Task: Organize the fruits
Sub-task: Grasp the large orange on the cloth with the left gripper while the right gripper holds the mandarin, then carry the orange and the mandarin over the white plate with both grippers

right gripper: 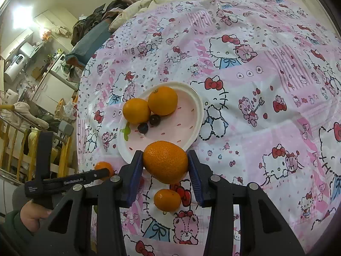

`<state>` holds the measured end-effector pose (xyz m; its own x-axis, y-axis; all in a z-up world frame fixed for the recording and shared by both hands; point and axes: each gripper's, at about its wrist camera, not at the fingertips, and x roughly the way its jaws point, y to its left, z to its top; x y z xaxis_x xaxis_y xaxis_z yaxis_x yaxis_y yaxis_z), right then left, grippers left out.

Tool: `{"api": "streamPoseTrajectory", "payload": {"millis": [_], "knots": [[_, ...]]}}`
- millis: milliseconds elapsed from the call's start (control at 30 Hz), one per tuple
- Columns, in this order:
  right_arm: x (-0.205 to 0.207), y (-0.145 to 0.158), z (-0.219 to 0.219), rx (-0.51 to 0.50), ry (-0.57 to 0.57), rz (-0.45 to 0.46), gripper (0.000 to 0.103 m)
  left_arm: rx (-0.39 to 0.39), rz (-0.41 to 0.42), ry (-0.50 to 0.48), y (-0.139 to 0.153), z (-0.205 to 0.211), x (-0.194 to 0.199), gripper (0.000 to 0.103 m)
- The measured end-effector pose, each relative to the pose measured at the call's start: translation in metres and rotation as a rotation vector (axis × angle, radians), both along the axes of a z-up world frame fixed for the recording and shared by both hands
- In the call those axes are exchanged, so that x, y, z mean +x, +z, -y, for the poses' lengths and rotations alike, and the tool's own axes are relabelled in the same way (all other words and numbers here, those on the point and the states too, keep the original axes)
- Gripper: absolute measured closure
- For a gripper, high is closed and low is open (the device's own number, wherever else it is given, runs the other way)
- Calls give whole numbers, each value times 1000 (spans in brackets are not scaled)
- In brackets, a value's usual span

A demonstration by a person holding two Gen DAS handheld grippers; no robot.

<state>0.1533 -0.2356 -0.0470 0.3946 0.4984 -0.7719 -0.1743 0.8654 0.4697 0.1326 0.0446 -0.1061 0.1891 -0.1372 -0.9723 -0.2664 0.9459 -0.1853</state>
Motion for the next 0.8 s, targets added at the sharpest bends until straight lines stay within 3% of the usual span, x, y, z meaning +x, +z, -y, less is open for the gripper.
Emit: {"api": "streamPoseTrajectory", "payload": {"millis": [333,800], "knots": [[-3,7,2,5,-8,18,59,93,107,-40,24,5,-5,67],[2,26,23,51,-67,73,59,174,330,-117,88,24,12,67]]}}
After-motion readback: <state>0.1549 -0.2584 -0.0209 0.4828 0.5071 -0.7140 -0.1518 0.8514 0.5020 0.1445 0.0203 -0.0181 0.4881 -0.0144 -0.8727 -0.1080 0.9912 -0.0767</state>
